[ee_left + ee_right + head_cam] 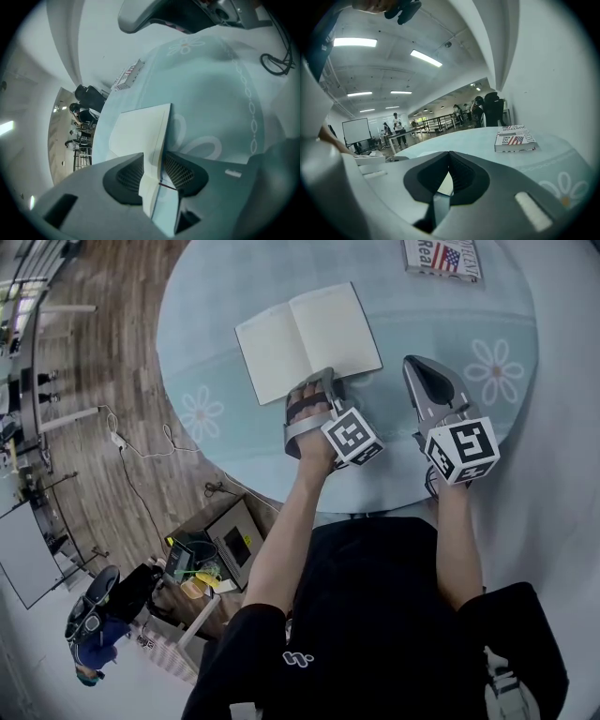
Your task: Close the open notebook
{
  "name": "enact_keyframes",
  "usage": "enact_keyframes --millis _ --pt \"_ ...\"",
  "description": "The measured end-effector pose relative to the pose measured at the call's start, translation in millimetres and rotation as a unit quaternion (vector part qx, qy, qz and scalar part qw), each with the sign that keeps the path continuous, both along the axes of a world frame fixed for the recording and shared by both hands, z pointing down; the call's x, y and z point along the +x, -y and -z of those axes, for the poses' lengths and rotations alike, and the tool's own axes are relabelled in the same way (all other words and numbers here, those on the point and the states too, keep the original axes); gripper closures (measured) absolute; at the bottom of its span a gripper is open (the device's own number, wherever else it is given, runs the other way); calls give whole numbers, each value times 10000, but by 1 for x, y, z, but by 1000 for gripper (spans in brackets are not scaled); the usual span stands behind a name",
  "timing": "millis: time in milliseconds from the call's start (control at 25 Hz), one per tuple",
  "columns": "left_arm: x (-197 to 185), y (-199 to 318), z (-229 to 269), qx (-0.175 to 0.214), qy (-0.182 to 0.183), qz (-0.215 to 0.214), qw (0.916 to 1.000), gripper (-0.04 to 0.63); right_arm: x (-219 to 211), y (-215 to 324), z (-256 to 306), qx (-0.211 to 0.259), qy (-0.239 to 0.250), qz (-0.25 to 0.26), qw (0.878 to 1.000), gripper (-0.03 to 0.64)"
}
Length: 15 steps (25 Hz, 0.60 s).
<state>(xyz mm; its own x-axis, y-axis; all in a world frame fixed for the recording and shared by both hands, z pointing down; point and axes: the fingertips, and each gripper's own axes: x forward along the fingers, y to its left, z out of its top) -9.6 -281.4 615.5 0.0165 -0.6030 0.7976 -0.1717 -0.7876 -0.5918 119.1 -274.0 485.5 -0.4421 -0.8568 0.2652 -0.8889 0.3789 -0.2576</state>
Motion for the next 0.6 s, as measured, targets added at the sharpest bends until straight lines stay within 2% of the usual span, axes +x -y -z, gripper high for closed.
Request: enact_keyframes --millis 240,360,480,600 --pt "-4 4 -5 50 154 195 9997 460 7 -2 5 32 -17 -53 10000 603" --pt "-3 1 -5 84 21 322 9994 491 6 -3 6 35 -35 -39 10000 603" --pt "-5 -3 1 239 -382 605 9971 540 3 -3 6 51 -48 8 10000 604" --pt "-15 -4 14 462 -1116 1240 9849 560 -2 -5 7 65 -58 76 9999 603"
